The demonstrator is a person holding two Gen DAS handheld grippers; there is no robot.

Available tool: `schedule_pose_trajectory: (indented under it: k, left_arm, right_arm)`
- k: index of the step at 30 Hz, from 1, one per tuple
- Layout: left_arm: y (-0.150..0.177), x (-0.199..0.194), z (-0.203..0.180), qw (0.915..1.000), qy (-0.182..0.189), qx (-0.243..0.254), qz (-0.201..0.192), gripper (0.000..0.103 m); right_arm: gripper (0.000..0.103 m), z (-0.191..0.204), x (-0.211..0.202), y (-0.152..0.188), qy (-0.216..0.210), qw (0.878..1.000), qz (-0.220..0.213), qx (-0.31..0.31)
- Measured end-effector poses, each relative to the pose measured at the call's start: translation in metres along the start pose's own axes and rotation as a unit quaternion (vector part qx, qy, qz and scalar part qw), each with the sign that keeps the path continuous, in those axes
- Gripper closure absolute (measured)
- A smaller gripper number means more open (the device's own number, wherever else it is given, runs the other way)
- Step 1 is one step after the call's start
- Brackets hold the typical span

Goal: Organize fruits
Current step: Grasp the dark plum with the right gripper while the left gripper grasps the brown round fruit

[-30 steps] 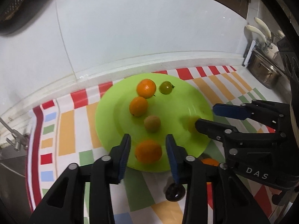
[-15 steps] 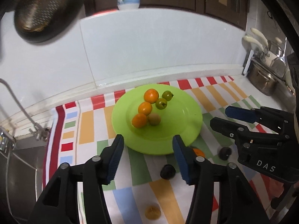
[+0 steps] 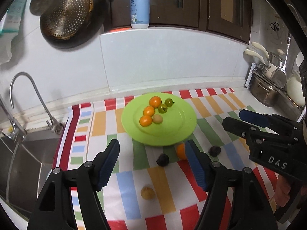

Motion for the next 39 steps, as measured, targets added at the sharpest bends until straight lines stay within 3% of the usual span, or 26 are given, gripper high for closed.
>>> schedule_pose_trajectory:
  k: [9,21,35,39]
  left_arm:
    - [0.037,0.006,-0.003,0.9989,-0.019,-0.035,0.024,0.033]
    - [0.082,0.032,-0.006,0.9950,-0.020,-0.041,0.089,0.034]
    - [0.095,0.058,-0.007,0.9924,-0.046,-0.030,0.110,0.034]
    - [0.089,0.069,-0.003,0.9903,-0.051,-0.043,0.122,0.043]
  right_arm:
    - [0.052,-0.014,-0.004,0.029,0.028,0.999,0.000,0.029]
    - [0.052,-0.030,0.031,0.076,0.060,0.995,0.069,0.034]
    - [0.052,-0.043,0.059,0.088,0.082,0.992,0.090,0.024]
    - [0.052,-0.047,0.072,0.082,0.085,0.992,0.089,0.024]
Point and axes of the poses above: each gripper's, at about its wrist camera, not at the fingertips, and x roughly the way its jaws point, z to its left, y to its underside, the point moved 2 cm from there along x, roughly the way its jaws point, and after that the axes turned 8 degrees about x, right-handed, at the moved point
